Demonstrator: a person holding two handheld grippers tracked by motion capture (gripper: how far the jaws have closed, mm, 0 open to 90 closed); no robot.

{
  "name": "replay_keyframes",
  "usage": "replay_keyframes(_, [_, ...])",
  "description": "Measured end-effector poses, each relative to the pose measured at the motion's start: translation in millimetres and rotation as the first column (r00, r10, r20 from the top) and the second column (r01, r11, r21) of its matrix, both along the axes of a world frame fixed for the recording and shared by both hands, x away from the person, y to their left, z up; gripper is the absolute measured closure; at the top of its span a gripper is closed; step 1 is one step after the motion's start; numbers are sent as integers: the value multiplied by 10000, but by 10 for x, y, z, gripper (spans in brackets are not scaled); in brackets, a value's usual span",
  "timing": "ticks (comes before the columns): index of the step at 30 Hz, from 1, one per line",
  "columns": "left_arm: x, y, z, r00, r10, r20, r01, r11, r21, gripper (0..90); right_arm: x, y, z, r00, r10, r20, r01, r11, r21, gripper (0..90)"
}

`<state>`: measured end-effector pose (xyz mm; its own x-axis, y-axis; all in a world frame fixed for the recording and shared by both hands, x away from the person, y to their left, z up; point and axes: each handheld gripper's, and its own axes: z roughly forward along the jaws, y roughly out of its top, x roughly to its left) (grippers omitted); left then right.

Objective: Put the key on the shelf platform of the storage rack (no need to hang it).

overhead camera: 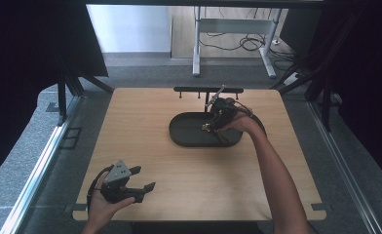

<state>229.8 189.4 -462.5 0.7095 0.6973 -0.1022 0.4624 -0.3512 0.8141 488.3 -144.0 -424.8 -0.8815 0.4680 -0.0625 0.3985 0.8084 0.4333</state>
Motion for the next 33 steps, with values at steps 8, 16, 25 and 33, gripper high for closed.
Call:
replay_keyframes(8, [-17,-13,19,10000,-39,64,39,10000,-9,229,-178,-49,142,9997,41,260,-50,9995,326,546])
replay_keyframes(16, [-23,-30,19,10000,-53,77,53,10000,32,229,-450,-186,225,9991,107,400,-142,9960,887,538])
replay_keyframes(25, [-19,-76,0,9999,-130,14,130,9998,163,229,-872,-449,216,9979,54,652,-168,9844,1751,518])
replay_keyframes(33, [-18,-107,-17,9999,-150,-35,151,9997,213,229,-1238,-737,59,9966,-360,739,181,9730,2301,497])
